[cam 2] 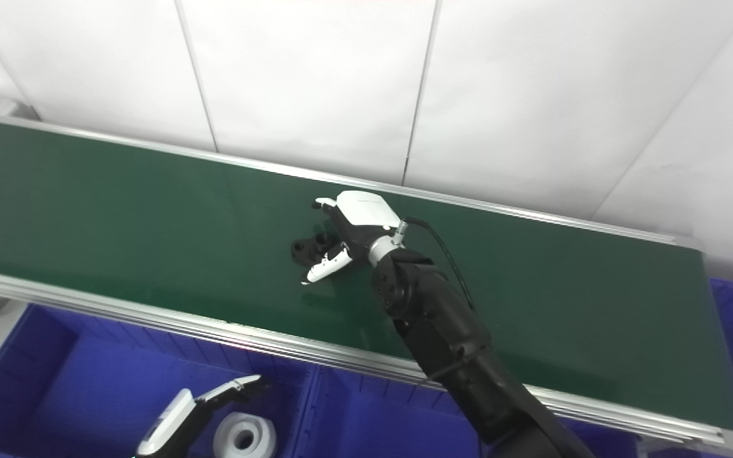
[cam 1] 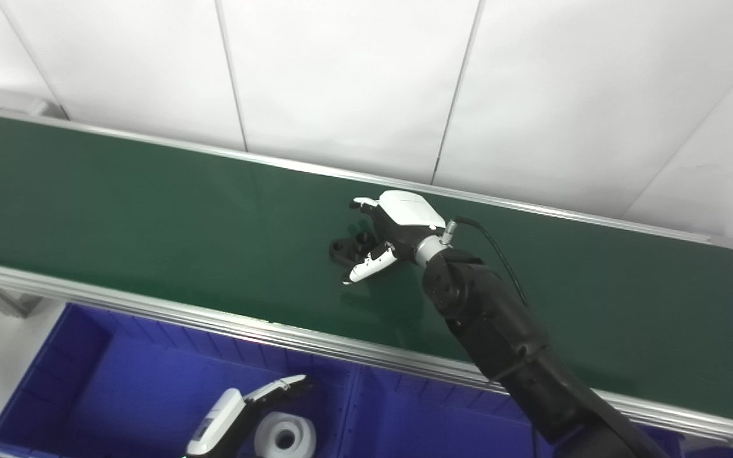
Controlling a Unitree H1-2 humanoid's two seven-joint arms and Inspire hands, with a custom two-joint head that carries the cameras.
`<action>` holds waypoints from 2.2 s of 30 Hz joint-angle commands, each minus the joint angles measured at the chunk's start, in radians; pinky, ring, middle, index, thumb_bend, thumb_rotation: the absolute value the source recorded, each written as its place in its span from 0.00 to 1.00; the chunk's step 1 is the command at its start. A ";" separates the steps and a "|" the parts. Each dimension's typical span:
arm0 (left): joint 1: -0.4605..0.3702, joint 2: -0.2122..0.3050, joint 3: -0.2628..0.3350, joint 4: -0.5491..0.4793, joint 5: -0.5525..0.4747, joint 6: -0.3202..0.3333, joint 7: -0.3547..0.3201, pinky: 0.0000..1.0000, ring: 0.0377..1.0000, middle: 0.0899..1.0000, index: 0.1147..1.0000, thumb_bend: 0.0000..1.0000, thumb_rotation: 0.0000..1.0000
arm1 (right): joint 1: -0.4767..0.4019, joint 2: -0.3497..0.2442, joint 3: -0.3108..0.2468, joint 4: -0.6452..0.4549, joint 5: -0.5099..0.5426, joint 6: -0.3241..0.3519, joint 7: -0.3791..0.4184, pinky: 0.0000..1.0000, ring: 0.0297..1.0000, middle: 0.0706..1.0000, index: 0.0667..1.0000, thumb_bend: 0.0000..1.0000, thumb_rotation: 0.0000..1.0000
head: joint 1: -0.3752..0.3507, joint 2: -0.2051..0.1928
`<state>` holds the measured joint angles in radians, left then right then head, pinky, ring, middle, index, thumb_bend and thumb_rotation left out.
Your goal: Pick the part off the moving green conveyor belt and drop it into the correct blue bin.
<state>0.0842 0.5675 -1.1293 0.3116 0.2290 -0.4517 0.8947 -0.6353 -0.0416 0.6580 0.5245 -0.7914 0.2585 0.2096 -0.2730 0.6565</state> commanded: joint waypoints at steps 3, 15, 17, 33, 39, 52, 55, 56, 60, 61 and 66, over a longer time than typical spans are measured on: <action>-0.019 0.030 -0.015 -0.035 0.017 -0.018 0.053 0.74 0.80 0.83 0.82 0.84 0.59 | -0.013 -0.011 0.032 -0.020 -0.020 -0.030 0.029 0.69 0.78 0.83 0.86 0.82 0.34 | -0.020 0.016; -0.017 0.055 -0.030 -0.073 0.024 -0.018 0.080 0.77 0.82 0.84 0.84 0.78 0.63 | 0.016 -0.050 0.066 -0.045 -0.043 -0.027 0.043 0.63 0.73 0.79 0.82 0.83 0.30 | -0.072 0.066; -0.019 0.057 -0.035 -0.076 0.027 -0.018 0.087 0.79 0.83 0.84 0.85 0.77 0.63 | 0.021 -0.056 0.071 -0.055 -0.048 -0.028 0.052 0.62 0.72 0.78 0.82 0.82 0.29 | -0.071 0.074; -0.010 0.084 -0.054 -0.104 0.017 -0.018 0.119 0.80 0.83 0.84 0.85 0.77 0.65 | 0.114 -0.122 0.108 -0.212 -0.079 -0.030 0.131 0.36 0.38 0.46 0.51 0.51 0.00 | -0.071 0.127; -0.023 0.096 -0.080 -0.106 0.021 -0.018 0.148 0.79 0.82 0.84 0.85 0.77 0.64 | 0.127 -0.136 0.122 -0.237 -0.094 -0.041 0.150 0.37 0.44 0.46 0.44 0.52 0.00 | -0.075 0.139; -0.025 0.104 -0.072 -0.115 -0.011 -0.018 0.131 0.78 0.81 0.83 0.84 0.79 0.60 | 0.149 -0.136 0.112 -0.307 -0.098 -0.085 0.110 0.33 0.38 0.47 0.49 0.51 0.00 | -0.076 0.152; -0.023 0.105 -0.071 -0.116 -0.005 -0.018 0.135 0.78 0.81 0.83 0.84 0.79 0.63 | 0.162 -0.136 0.100 -0.364 -0.104 -0.090 0.095 0.31 0.37 0.46 0.49 0.51 0.00 | -0.077 0.153; -0.022 0.105 -0.071 -0.119 -0.011 -0.018 0.133 0.78 0.81 0.83 0.83 0.79 0.61 | 0.167 -0.136 0.095 -0.386 -0.106 -0.088 0.092 0.30 0.37 0.46 0.50 0.51 0.00 | -0.077 0.153; -0.022 0.101 -0.072 -0.125 -0.015 -0.018 0.138 0.78 0.81 0.83 0.83 0.79 0.59 | 0.193 -0.131 0.064 -0.506 -0.104 -0.055 0.126 0.30 0.36 0.47 0.50 0.51 0.00 | -0.076 0.162; -0.023 0.100 -0.074 -0.125 -0.015 -0.018 0.142 0.77 0.80 0.82 0.83 0.79 0.58 | 0.200 -0.130 0.056 -0.541 -0.104 -0.042 0.143 0.31 0.36 0.47 0.49 0.51 0.00 | -0.076 0.162; -0.020 0.103 -0.067 -0.142 -0.024 -0.018 0.124 0.77 0.80 0.82 0.82 0.79 0.57 | 0.243 -0.115 -0.006 -0.739 -0.110 0.048 0.268 0.31 0.36 0.47 0.49 0.51 0.00 | -0.073 0.177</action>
<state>0.0723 0.6463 -1.2037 0.1918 0.2058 -0.4518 1.0099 -0.3859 -0.1707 0.6785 -0.1501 -0.8951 0.2667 0.4508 -0.3528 0.8268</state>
